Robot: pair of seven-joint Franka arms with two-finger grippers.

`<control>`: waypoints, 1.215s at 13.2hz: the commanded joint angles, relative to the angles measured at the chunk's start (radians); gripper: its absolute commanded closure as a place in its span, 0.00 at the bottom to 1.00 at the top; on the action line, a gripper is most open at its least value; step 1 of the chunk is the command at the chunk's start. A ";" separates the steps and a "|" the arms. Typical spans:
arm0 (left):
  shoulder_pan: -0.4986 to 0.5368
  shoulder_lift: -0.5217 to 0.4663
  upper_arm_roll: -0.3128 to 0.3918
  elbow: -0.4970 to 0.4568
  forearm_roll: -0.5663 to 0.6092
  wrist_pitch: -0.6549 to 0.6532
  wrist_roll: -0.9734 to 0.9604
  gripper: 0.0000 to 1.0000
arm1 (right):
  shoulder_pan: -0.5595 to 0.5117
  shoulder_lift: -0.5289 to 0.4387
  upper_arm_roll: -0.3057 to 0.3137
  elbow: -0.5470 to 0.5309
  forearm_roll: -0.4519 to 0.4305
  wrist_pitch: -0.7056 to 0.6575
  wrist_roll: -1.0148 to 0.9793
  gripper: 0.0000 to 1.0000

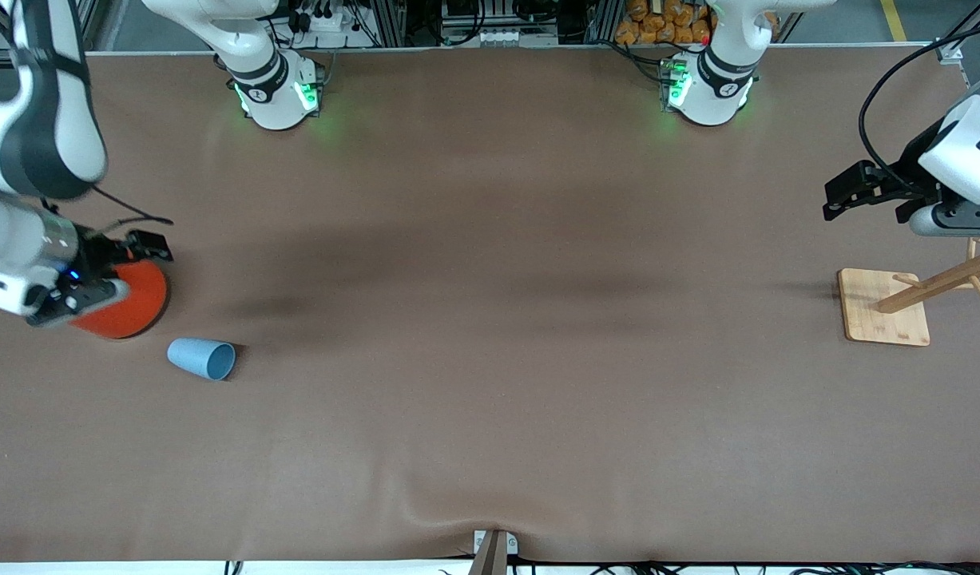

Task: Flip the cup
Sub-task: 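Reach the right gripper to the blue cup and grasp it, then lift the blue cup with the right gripper and carry it to mid-table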

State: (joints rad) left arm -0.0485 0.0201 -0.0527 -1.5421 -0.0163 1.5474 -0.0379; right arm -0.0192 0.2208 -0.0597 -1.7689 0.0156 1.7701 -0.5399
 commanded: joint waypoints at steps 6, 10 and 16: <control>0.007 0.006 0.002 0.016 -0.014 -0.017 0.027 0.00 | -0.067 0.236 0.008 0.028 -0.003 0.335 -0.665 0.00; 0.009 0.008 0.005 0.016 -0.013 -0.017 0.023 0.00 | -0.068 0.317 0.009 0.029 -0.002 0.514 -0.879 0.00; 0.007 0.008 0.005 0.013 -0.014 -0.017 0.023 0.00 | -0.065 0.405 0.012 0.029 0.043 0.580 -0.882 0.00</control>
State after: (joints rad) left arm -0.0442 0.0223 -0.0460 -1.5437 -0.0163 1.5474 -0.0214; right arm -0.0742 0.5968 -0.0545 -1.7500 0.0280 2.2828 -1.3398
